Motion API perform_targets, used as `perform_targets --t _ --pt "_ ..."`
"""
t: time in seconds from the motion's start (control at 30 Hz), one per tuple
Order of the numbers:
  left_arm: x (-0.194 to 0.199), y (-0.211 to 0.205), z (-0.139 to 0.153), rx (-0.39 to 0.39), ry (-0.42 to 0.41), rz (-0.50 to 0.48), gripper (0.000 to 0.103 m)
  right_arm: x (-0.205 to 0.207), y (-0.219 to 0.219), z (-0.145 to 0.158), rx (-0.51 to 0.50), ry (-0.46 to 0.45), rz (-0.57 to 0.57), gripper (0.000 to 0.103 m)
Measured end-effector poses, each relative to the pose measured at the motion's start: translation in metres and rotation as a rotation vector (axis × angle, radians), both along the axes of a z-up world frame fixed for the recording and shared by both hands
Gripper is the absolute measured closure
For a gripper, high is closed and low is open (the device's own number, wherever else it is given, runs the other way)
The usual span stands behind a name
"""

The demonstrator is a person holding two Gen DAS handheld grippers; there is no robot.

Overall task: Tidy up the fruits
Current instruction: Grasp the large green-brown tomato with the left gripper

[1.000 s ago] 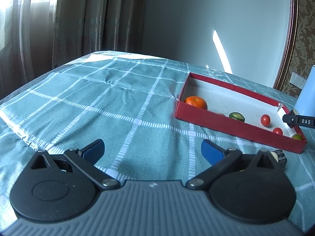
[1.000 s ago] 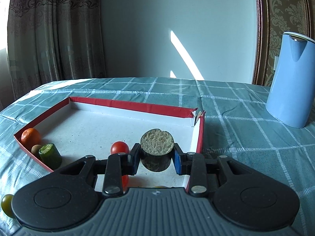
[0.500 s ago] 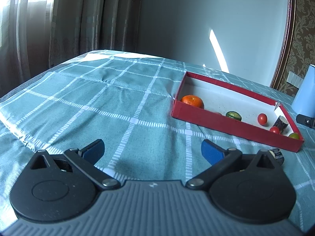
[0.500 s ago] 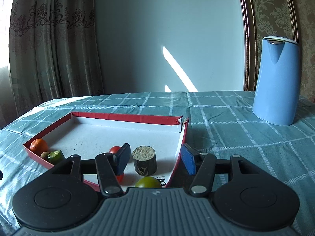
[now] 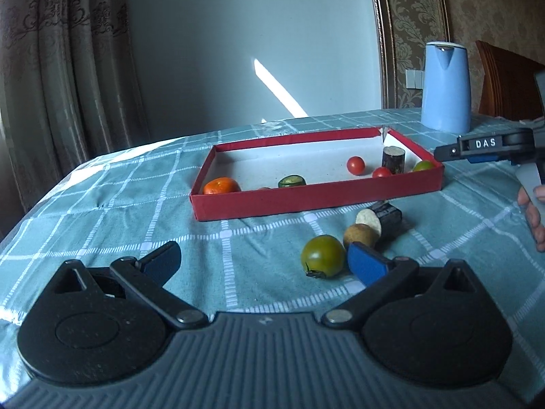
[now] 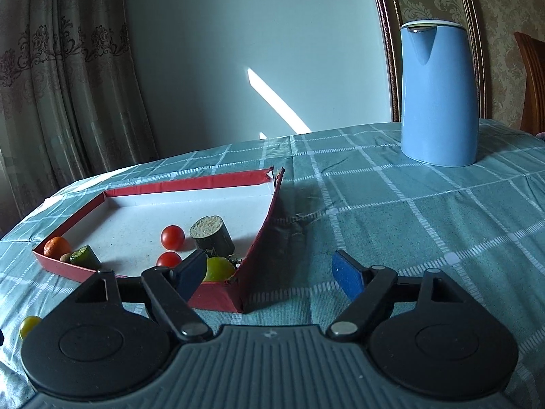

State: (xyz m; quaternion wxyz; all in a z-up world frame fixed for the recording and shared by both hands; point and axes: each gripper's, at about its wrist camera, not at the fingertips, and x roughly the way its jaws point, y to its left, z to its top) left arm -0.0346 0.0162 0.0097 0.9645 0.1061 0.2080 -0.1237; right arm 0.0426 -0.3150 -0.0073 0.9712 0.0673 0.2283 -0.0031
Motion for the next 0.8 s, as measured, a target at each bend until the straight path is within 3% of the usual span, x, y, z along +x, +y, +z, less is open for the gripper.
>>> perform_targets --t 0.17,0.2,0.4,0.53,0.6,0.73,0.8 --pt "-0.004 -0.021 -0.005 0.097 -0.016 -0.06 0.002 0.001 -0.002 -0.001 0.014 0.007 0.002 0.022" --pt "-0.002 -0.025 -0.006 0.106 -0.004 -0.076 0.011 0.001 -0.002 0.0 0.014 0.005 0.001 0.022" --pt "0.015 -0.036 -0.014 0.132 0.088 -0.095 0.016 0.0 -0.002 0.0 0.021 0.0 0.007 0.022" --pt "0.02 -0.037 -0.014 0.119 0.107 -0.095 0.022 0.0 -0.001 0.0 0.02 0.003 0.014 0.022" --pt "0.023 -0.038 -0.015 0.12 0.122 -0.106 0.035 0.0 -0.001 0.0 0.021 0.002 0.015 0.022" --pt "0.028 -0.037 -0.014 0.1 0.15 -0.121 0.051 0.001 -0.002 0.0 0.024 0.004 0.015 0.022" --pt "0.031 -0.037 -0.014 0.091 0.159 -0.119 0.066 0.001 -0.002 0.0 0.024 0.004 0.016 0.022"
